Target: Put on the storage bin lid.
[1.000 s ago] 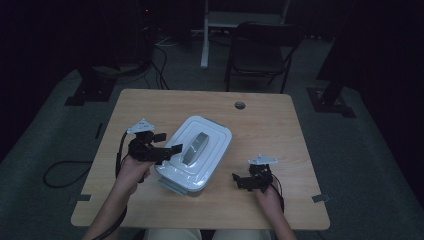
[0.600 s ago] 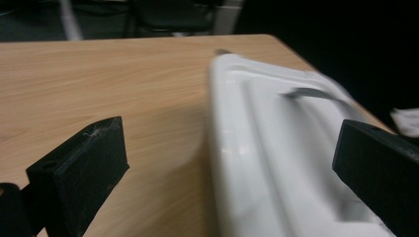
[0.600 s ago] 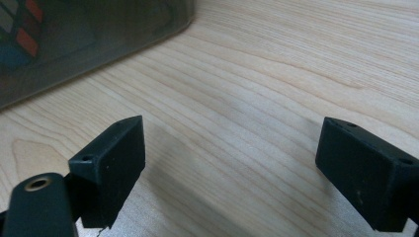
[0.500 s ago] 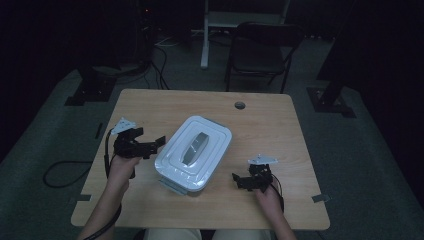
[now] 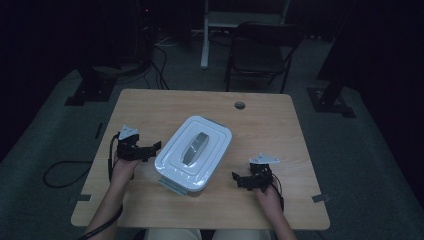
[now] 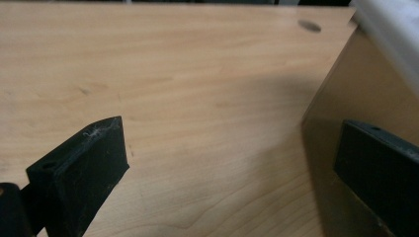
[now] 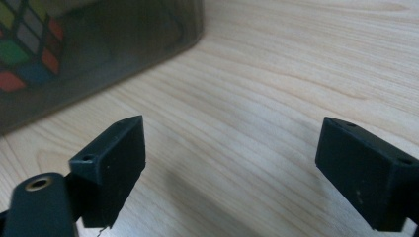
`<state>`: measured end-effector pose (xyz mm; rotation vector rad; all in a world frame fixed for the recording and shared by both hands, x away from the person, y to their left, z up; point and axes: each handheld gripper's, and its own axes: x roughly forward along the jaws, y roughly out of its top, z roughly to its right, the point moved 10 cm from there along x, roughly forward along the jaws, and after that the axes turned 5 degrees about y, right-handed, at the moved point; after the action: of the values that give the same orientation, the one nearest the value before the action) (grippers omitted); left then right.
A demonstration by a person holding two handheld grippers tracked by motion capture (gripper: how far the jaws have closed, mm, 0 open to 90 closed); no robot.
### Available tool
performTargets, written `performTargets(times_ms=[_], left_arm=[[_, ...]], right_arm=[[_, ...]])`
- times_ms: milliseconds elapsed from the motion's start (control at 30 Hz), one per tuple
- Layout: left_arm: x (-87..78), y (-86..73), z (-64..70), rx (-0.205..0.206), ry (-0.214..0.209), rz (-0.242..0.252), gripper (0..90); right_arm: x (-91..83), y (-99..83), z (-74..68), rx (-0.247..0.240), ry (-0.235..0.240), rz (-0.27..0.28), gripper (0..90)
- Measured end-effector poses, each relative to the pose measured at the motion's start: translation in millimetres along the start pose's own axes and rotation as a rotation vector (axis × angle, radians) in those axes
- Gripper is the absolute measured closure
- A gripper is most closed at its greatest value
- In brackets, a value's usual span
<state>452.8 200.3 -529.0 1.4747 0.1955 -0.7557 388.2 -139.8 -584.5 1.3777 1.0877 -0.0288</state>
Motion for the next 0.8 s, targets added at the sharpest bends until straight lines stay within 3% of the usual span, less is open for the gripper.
performTargets(times_ms=[67, 200, 333, 367, 500, 633, 800], left_arm=[[8.0, -7.7, -1.0, 0.027, 0.027, -0.024, 1.2], [16.6, -16.3, 0.7, 0.042, 0.038, -0.053, 1.2], [23.7, -22.8, 8.1, 0.056, 0.024, -0.074, 1.2], [24.6, -24.3, 14.4, 0.049, 0.002, -0.078, 1.2], [22.3, -21.2, 20.4, 0.056, 0.002, -0.059, 1.9], [20.3, -23.7, 25.4, 0.065, -0.008, -0.070, 1.8], [19.0, -29.5, 34.4, 0.060, -0.034, -0.084, 1.8]], right_arm=[[-0.2, 3.2, -2.5, 0.005, 0.009, 0.016, 13.0], [0.1, 9.3, -4.1, 0.004, 0.000, 0.041, 12.8], [2.9, 17.6, -5.2, 0.017, -0.002, 0.068, 13.6], [6.2, 20.9, -5.0, 0.026, -0.015, 0.073, 13.7], [12.9, 28.3, -6.3, 0.021, -0.045, 0.075, 13.7], [19.4, 34.9, -13.5, 0.037, -0.022, 0.091, 13.6], [24.6, 36.2, -16.3, 0.034, -0.025, 0.080, 13.5]])
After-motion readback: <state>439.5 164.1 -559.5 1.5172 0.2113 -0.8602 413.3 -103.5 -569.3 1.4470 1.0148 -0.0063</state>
